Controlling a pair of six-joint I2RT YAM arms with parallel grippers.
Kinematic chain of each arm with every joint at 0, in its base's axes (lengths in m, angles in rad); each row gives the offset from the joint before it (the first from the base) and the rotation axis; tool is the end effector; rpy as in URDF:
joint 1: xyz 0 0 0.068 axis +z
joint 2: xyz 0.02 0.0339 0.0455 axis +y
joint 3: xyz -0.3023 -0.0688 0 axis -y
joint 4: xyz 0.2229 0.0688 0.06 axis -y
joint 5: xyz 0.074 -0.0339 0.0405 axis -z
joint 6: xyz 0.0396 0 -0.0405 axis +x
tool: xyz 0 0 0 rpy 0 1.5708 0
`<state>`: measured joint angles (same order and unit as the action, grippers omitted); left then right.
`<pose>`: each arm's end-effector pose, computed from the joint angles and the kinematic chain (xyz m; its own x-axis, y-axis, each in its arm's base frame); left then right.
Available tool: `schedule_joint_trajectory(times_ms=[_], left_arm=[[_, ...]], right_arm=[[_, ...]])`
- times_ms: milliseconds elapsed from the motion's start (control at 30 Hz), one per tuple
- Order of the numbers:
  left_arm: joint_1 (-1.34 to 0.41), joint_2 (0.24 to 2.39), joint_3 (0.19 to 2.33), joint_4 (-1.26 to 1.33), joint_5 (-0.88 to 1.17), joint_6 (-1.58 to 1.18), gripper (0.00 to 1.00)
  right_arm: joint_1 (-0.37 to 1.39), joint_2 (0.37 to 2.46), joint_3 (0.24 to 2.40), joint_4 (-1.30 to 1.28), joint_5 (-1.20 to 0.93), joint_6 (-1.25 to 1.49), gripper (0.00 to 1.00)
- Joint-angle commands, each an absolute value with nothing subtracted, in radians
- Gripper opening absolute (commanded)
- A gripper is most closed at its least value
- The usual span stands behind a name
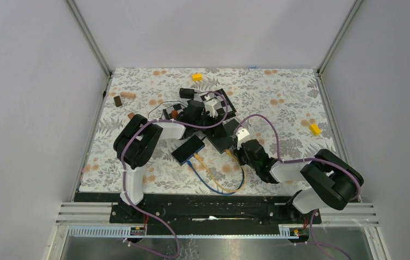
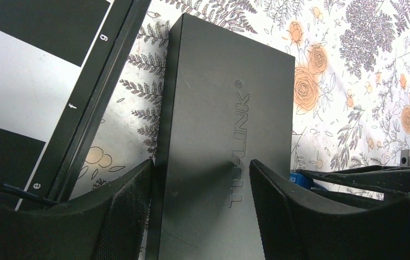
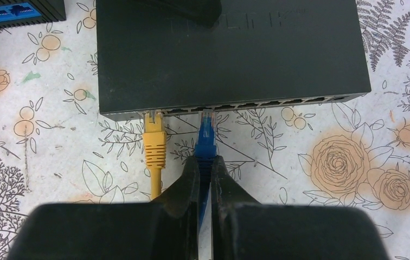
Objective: Insert the plug into the switch port
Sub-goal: Insert the connector into the switch port.
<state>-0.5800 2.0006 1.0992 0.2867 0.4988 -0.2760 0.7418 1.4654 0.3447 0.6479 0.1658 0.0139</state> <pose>0.3411 -0.2461 0.1880 -0.6844 0.1623 -0.7108 0.6461 0.5868 -0.4881 0.1812 0.1572 0.1880 -0.3435 -0.2961 -0.8913 -0.5533 0.8306 -0.0628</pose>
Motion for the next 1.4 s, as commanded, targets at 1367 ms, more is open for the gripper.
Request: schedule_joint_trajectory(times_ms=[1367], left_arm=[[-0.598, 2.09, 1.173, 0.002, 0.658, -0.188, 0.61]], right_arm=[[0.746, 1.527, 0.393, 0.82, 0.21, -0.081, 0.0]])
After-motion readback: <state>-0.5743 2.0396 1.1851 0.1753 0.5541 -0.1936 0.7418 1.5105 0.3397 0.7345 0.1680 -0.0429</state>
